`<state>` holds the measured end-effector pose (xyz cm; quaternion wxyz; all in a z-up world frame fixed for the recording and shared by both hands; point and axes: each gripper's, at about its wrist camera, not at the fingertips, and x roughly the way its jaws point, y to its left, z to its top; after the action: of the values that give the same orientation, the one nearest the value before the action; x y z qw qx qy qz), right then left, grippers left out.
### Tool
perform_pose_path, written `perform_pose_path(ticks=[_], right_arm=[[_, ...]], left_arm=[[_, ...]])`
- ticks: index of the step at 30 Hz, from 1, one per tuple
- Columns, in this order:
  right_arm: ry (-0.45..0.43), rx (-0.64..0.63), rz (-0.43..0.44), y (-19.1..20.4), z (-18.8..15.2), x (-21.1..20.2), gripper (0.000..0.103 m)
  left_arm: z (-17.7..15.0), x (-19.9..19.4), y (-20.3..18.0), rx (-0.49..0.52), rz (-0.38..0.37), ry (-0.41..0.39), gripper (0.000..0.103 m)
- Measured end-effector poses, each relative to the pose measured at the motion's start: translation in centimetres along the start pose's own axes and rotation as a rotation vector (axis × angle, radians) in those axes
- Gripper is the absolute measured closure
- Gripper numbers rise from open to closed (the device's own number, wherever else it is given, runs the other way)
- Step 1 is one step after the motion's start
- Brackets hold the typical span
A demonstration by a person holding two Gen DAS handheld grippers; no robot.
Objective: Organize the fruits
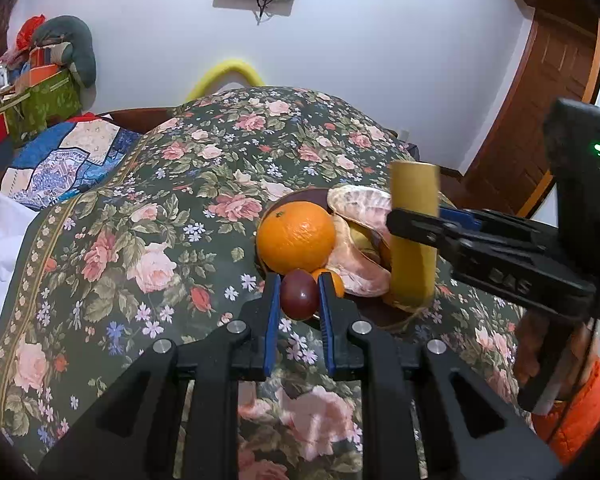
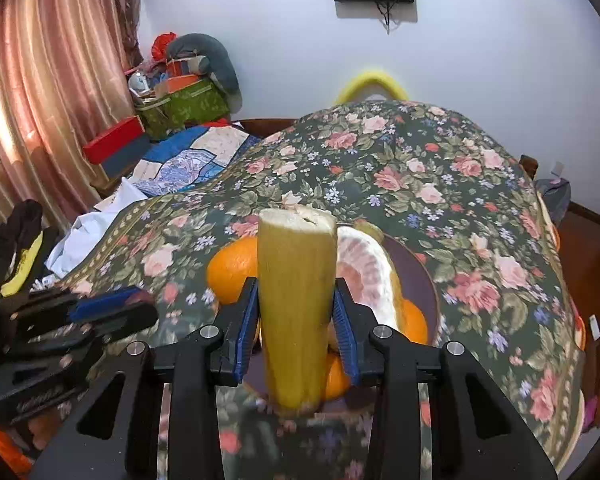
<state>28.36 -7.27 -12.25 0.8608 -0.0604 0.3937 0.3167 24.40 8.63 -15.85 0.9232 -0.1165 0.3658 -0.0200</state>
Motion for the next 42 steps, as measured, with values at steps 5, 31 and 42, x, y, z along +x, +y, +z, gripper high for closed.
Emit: perform_pose_path(ticks=[5, 31, 42], right_arm=[[0.033, 0.006, -0.038, -0.3, 0.6, 2.3, 0.07], [-0.053, 0.086, -0.062, -4.1, -3.3, -3.8, 0.054], [-0.101, 0.079, -0.095, -3.1, -3.5, -6.4, 0.051]], left_arm=[[0.1, 0.8, 0.7, -0.016, -0.012, 0.005, 0.085], [-0.8, 5.4, -5.0, 0.092, -0.011, 0.11, 0.085], [0.3, 0.9, -4.4, 0.045, -0.008, 0.044, 0.085]])
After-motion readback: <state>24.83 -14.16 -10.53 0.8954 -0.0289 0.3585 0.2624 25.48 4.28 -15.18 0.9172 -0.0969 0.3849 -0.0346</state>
